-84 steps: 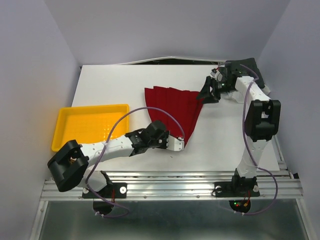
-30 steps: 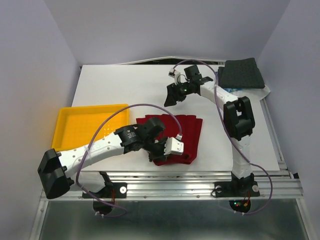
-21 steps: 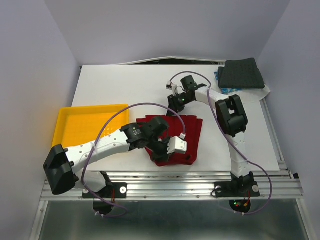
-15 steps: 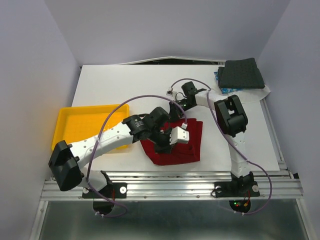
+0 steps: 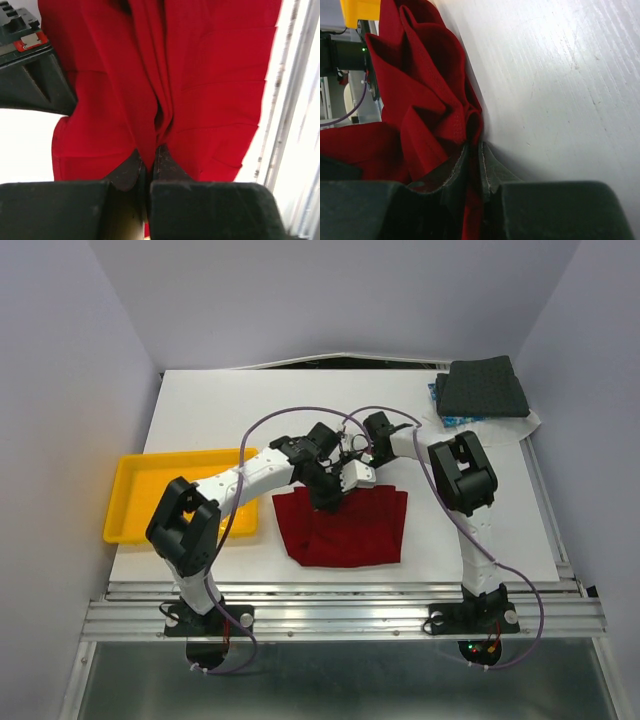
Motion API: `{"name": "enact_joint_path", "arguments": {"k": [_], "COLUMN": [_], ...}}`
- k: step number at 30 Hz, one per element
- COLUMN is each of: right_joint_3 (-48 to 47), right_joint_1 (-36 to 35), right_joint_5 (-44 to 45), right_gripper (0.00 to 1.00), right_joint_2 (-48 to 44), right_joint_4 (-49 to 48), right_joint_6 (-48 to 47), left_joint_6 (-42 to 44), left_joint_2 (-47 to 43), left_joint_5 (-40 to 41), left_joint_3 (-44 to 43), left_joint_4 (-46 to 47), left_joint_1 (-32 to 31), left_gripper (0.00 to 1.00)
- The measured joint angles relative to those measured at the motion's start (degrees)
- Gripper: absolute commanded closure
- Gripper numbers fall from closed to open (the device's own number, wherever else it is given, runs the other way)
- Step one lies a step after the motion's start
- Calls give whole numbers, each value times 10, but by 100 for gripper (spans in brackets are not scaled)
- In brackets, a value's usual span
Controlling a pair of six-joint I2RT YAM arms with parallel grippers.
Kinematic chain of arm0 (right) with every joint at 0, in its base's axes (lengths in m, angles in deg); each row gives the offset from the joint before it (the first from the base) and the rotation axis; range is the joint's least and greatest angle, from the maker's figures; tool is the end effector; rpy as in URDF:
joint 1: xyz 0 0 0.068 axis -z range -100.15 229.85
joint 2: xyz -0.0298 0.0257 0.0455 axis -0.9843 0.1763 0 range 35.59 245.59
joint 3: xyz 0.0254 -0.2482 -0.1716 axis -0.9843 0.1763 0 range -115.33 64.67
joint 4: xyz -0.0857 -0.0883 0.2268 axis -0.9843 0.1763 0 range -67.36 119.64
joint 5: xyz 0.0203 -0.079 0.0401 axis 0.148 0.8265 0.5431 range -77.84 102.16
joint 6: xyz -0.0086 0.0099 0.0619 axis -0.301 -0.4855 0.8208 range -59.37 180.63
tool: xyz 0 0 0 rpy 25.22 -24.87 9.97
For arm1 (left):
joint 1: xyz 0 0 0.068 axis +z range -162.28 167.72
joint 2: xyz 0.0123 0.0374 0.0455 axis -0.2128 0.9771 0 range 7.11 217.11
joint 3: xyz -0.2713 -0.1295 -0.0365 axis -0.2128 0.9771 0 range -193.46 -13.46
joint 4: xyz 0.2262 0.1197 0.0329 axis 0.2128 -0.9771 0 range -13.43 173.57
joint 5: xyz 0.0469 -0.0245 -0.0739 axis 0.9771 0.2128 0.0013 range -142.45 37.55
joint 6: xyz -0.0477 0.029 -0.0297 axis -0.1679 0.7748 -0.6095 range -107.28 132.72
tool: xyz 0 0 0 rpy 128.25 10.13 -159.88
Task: Fold and stack the skirts
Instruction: Fold the skirt
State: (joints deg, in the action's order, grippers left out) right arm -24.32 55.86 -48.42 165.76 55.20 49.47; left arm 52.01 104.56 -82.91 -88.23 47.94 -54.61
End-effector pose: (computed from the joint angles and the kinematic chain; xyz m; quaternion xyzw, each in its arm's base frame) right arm 0.4020 0.2252 0.1311 -0.3260 0.7934 0.5098 0.0656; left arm 0.2532 -0.2639 0.2697 0.6609 0.6557 -0.2596 0.2567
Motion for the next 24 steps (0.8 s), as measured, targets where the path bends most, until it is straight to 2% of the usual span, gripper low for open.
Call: {"name": "enact_joint_path", "arguments": {"k": [9,21,24], "right_joint_3": [7,7,7], "right_joint_1": [-6,-8,-8], "right_joint_5": [-11,-14,-14], "right_gripper": [81,82,82], "right_joint_2": [-1,-1,-1], "right_joint_4": [2,5,5], "right_joint_6": [-7,-15,-16], "left_joint_6": [14,40,45], "left_joint_2": [60,61,61], "left_joint_5": [28,83,93], "left_joint_3": [-14,-19,-18], "left_joint_4": [33,80,93], "left_joint_1": [18,15,12], "left_gripper": [100,99,96]}}
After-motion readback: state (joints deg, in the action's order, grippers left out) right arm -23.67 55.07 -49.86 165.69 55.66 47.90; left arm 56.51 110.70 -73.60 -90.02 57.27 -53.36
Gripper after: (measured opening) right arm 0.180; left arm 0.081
